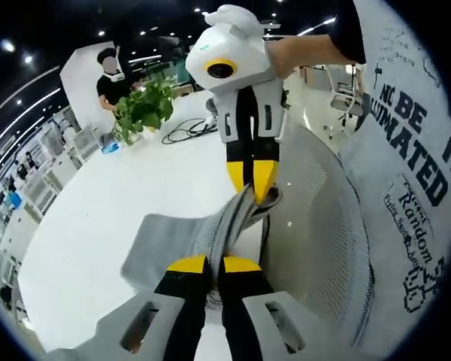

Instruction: Fold the towel on the table until its edges align and the towel forms a compact rectangular stack.

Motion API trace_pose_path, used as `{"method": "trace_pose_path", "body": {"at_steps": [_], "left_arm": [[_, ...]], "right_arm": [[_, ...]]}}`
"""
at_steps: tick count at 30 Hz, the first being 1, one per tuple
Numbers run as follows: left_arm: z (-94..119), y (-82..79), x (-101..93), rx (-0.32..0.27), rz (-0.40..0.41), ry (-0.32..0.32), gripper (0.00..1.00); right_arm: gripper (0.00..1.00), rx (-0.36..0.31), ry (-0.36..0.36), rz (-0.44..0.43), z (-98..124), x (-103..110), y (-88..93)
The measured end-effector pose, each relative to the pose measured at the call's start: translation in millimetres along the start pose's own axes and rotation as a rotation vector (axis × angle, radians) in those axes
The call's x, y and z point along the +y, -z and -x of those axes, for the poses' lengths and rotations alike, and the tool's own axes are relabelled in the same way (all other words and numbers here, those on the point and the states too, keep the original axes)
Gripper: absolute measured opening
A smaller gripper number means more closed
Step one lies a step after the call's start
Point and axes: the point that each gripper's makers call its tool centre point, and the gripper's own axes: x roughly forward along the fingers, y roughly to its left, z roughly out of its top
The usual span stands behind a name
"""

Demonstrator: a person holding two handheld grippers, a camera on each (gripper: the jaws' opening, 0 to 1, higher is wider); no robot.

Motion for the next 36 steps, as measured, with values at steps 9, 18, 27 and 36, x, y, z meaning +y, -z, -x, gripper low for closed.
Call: {"method": "trace_pose_path", "body": {"at_steps": [9, 18, 27, 36], "left_arm": [[5, -9.8, 16.1, -0.018, 0.007, -0.014, 0.05], [0, -14.9, 45.8, -0.058, 0.118, -0.045, 0.05], [-9, -13.1, 52.1, -0.077, 0.256, -0.063, 0.05], [-9, -5.7, 64.2, -0.093, 0.378, -0.079, 0.05]], "right_arm": [[0.03, -0.031, -0.026, -0.025, 11, -8, -14.5], [0.04, -0.131, -0.005, -0.102, 18, -32, -28.8], [0.32, -0.128, 0.078, -0.016, 12, -32, -24.1], [0.44, -0.095, 0.117, 0.055, 0, -21, -10.5]]}}
